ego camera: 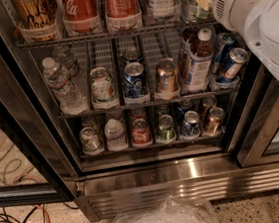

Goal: Pick green can from top shelf of fridge

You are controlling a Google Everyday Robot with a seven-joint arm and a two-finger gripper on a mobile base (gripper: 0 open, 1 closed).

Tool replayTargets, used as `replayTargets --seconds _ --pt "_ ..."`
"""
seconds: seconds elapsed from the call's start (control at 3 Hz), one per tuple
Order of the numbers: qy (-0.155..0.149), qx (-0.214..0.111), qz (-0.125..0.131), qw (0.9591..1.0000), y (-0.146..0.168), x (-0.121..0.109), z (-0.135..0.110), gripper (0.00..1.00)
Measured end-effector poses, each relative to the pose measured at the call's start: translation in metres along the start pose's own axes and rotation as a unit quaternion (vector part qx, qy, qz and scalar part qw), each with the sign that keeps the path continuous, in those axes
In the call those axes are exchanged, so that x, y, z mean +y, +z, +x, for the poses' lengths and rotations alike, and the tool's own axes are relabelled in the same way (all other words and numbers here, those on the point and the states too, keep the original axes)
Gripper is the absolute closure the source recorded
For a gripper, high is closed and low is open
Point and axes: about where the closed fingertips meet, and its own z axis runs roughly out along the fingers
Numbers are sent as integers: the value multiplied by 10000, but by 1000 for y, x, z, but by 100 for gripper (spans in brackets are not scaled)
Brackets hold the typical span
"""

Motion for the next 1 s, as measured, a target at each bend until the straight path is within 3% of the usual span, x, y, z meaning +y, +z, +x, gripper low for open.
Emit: replayTargets --seconds 0.67,1.0 --pt "41 55 44 10000 17 1 0 45" --pt "42 185 45 9998 20 3 8 64"
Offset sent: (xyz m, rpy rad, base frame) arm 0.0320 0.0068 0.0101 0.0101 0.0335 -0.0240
